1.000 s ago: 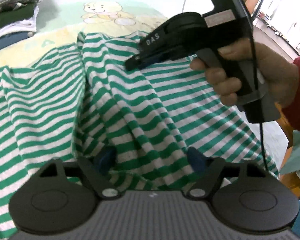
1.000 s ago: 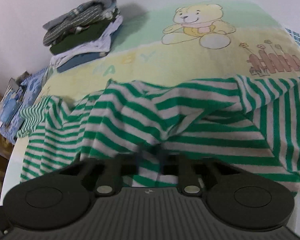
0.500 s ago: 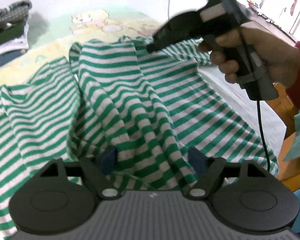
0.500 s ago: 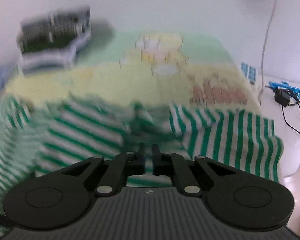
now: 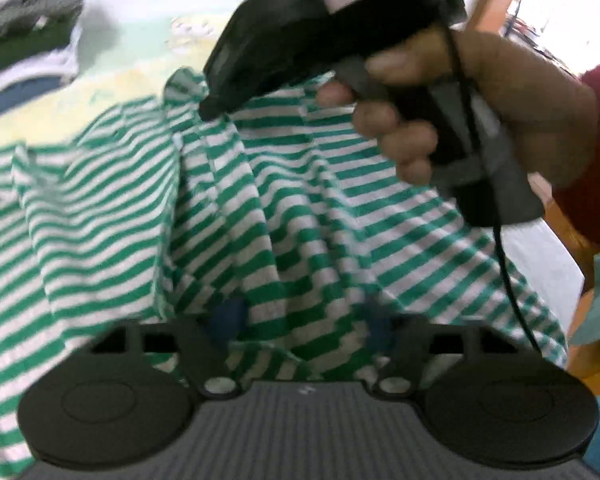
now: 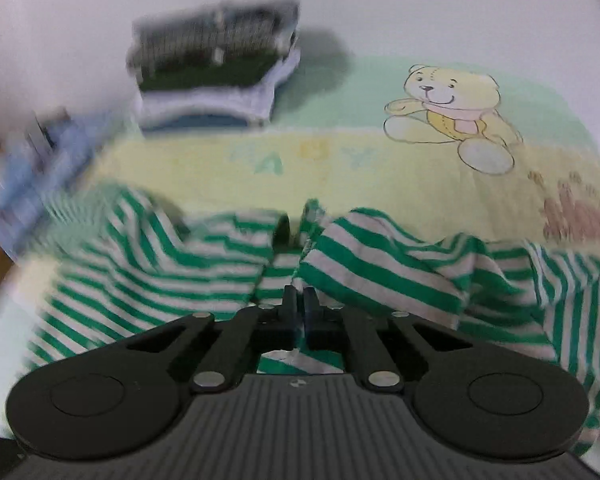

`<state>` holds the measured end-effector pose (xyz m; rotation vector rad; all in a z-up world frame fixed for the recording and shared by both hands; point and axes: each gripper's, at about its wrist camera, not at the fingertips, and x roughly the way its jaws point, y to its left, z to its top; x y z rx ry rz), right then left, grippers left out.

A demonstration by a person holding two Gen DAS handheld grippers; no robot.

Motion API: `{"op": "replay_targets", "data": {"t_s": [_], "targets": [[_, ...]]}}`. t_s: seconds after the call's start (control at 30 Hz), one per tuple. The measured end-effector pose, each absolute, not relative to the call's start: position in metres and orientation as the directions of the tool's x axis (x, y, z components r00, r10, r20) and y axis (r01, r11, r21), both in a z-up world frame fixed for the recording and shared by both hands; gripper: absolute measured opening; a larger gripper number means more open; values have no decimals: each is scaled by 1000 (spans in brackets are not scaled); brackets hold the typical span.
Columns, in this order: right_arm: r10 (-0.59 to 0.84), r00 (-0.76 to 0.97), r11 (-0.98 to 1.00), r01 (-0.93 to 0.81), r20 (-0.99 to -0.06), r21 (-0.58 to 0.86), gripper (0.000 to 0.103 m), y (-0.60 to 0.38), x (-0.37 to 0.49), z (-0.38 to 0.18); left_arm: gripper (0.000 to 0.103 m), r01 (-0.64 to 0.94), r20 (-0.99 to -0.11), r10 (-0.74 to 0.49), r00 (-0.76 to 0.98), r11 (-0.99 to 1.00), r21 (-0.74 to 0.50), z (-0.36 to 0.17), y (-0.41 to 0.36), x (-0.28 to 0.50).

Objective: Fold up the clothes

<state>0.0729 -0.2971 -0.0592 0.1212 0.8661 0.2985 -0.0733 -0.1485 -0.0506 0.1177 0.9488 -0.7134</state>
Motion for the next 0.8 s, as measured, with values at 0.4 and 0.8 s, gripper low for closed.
{"op": "replay_targets", "data": {"t_s": [0.4,0.8], "targets": [[272,697,954,-287,-664,91,31,-297,40,-39,62,674,-780,-527,337,714,-192,-49,-162,-83],[109,710,937,-307,-696,-167,6,-268,69,-80,64,649,-792,-497,356,741,-173,-51,-157,-91]]}}
